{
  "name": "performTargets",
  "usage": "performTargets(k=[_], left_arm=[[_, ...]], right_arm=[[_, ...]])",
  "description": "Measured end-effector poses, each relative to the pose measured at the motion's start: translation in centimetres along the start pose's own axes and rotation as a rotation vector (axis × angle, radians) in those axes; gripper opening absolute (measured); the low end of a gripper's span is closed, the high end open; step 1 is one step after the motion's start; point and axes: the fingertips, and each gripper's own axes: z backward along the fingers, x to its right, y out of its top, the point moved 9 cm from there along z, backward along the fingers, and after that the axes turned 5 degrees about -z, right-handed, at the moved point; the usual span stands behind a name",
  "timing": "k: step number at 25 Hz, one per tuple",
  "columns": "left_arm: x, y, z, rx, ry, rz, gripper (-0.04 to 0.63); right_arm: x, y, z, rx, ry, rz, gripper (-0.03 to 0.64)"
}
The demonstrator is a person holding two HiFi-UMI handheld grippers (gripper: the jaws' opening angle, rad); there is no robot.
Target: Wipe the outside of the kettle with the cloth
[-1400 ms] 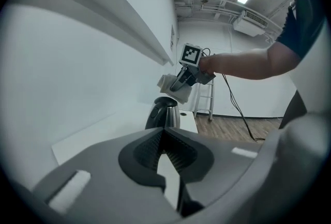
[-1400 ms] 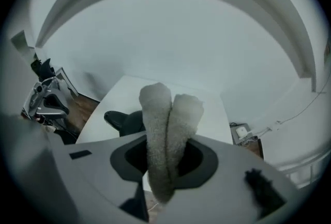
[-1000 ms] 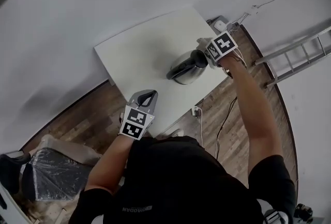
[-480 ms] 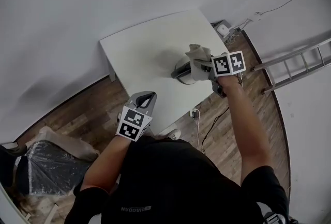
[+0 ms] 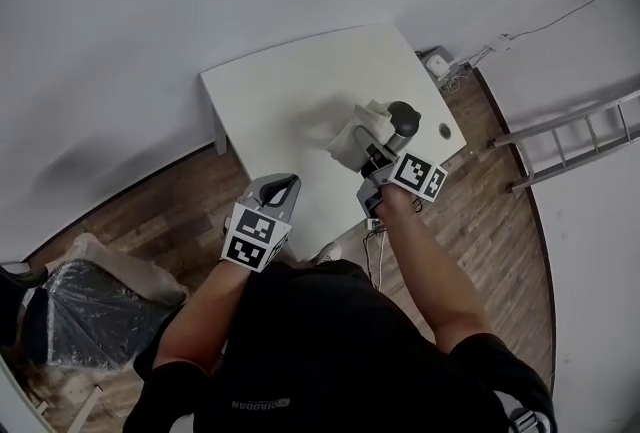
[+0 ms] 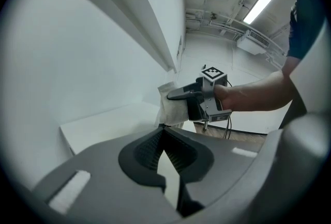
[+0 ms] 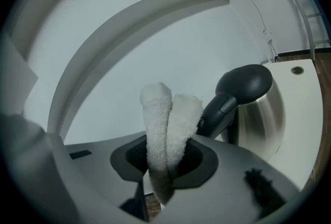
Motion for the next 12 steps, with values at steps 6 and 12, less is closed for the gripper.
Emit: performTargets(k=[6,12], left_arm=[[0.2,-0.6,0.3,0.001,0.011,0.024,0.006],[-0.4,-1.9,0.5,-0.016,0.033,0.047,0.006]], right_arm=[[1.8,-3.5,-1.4,-0.042,0.050,-0.049,0.095],[3.8,-7.0,-3.7,-0.095,0.059,-0.147,0.095]])
